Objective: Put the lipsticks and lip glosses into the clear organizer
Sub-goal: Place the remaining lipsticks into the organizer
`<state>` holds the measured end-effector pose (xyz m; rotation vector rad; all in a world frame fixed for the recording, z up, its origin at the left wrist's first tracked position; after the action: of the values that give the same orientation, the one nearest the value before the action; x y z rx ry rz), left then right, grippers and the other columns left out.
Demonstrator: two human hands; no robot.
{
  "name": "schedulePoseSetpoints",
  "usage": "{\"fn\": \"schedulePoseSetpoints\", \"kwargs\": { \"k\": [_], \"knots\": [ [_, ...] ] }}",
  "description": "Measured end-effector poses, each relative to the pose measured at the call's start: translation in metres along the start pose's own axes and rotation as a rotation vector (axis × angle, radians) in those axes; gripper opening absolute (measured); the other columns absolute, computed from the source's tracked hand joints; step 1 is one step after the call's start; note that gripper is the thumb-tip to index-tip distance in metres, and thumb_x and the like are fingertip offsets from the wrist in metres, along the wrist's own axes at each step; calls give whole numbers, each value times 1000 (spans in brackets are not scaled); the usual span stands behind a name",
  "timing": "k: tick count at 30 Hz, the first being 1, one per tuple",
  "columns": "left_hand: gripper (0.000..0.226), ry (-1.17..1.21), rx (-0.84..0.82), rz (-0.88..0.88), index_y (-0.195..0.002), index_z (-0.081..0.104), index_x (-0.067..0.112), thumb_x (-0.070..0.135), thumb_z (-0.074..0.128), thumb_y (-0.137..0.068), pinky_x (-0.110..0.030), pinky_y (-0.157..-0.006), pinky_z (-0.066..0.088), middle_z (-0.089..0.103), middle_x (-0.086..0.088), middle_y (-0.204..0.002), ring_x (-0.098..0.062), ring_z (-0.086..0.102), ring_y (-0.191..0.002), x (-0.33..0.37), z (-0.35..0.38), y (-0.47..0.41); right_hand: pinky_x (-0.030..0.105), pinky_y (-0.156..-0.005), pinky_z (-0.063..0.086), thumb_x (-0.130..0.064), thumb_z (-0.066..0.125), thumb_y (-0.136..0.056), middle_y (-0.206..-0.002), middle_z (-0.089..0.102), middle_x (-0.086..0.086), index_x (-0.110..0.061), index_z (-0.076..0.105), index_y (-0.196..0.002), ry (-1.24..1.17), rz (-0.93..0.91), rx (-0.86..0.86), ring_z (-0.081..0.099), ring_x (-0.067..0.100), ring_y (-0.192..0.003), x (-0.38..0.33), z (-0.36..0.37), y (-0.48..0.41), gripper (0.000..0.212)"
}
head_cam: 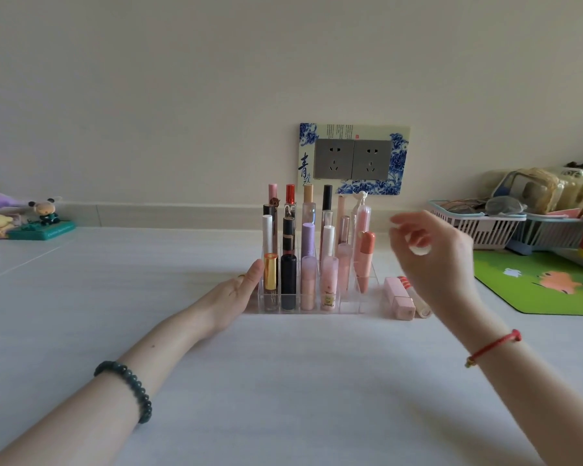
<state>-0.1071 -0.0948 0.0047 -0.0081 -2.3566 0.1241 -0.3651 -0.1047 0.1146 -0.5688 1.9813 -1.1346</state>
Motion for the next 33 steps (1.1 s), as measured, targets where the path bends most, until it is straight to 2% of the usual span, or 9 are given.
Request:
{"fn": "schedulePoseSetpoints", "kwargs": {
  "k": [4, 7, 12, 15, 19, 25, 27, 31, 33],
  "knots": [
    [103, 27, -1, 5, -140, 31, 10, 75, 3, -66, -15, -100, 11, 27, -3, -151, -12, 21, -141, 2, 4, 0, 21, -65, 32, -20, 64, -78, -69, 58, 0, -9, 70, -82, 306, 191, -315, 49, 11, -60, 51, 14, 1, 13],
    [113, 37, 3, 20, -140, 32, 9, 81, 1, -59, -14, -101, 10, 27, -3, -151, -12, 21, -140, 1, 3, -1, 25, -59, 39, -33, 65, -77, -70, 60, 2, -11, 70, -84, 434, 348, -574, 52, 17, -70, 79, 35, 22, 24],
    [140, 11, 1, 16, -138, 35, 10, 97, -1, -35, -14, -99, 13, 31, -3, -149, -13, 24, -140, 1, 2, -2, 28, -50, 36, -38, 61, -76, -71, 63, 10, -2, 69, -79, 497, 424, -670, 54, 24, -73, 86, 46, 37, 37],
    [146, 1, 5, 11, -136, 40, 9, 99, -1, -28, -16, -99, 16, 35, -7, -148, -16, 27, -139, -2, 1, -4, 26, -45, 33, -36, 56, -75, -57, 46, 4, -6, 53, -55, 527, 469, -667, 44, 22, -59, 86, 49, 43, 36],
    [143, 2, 15, 24, -136, 39, 11, 99, -1, -31, -15, -99, 14, 34, -4, -148, -13, 26, -139, -3, 1, -5, 25, -45, 29, -33, 49, -81, -59, 38, 2, -12, 34, -56, 599, 459, -687, 43, 25, -60, 82, 53, 46, 37],
    [139, -14, 14, 15, -131, 47, 9, 98, -2, -36, -18, -96, 19, 45, -10, -142, -18, 35, -134, -6, 1, -7, 25, -44, 31, -36, 53, -79, -53, 43, 5, -4, 47, -55, 506, 502, -620, 44, 23, -54, 86, 49, 41, 40],
    [132, -11, 17, 4, -129, 49, 8, 95, -2, -43, -19, -95, 21, 47, -11, -139, -19, 38, -132, -7, 2, -7, 25, -44, 34, -31, 56, -76, -48, 45, 6, 2, 57, -55, 414, 511, -532, 46, 22, -50, 83, 40, 31, 39],
    [119, -5, 11, -22, -99, 54, 12, 97, -3, -38, -22, -90, 25, 47, -3, -105, -15, 42, -103, -8, 2, -5, 25, -45, 27, -21, 61, -73, -57, 46, 3, -10, 47, -55, 125, 470, -298, 41, 16, -54, 64, 14, 10, 25],
    [107, 3, 2, -40, -98, 50, 20, 96, -2, -43, -21, -88, 28, 46, -6, -102, -16, 43, -102, -8, 3, -3, 25, -49, 33, -19, 61, -69, -62, 50, 3, -9, 51, -64, -86, 510, -175, 43, 16, -57, 61, 5, 5, 16]
  ]
}}
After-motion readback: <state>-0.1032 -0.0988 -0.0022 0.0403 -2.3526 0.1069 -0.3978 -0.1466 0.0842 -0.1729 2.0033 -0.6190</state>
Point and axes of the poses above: each hand's wrist, its own y-axis away from the middle knuckle, its own z-axis out of the palm, x = y × z, the point moved 9 cm from there along -y, towards the middle knuckle
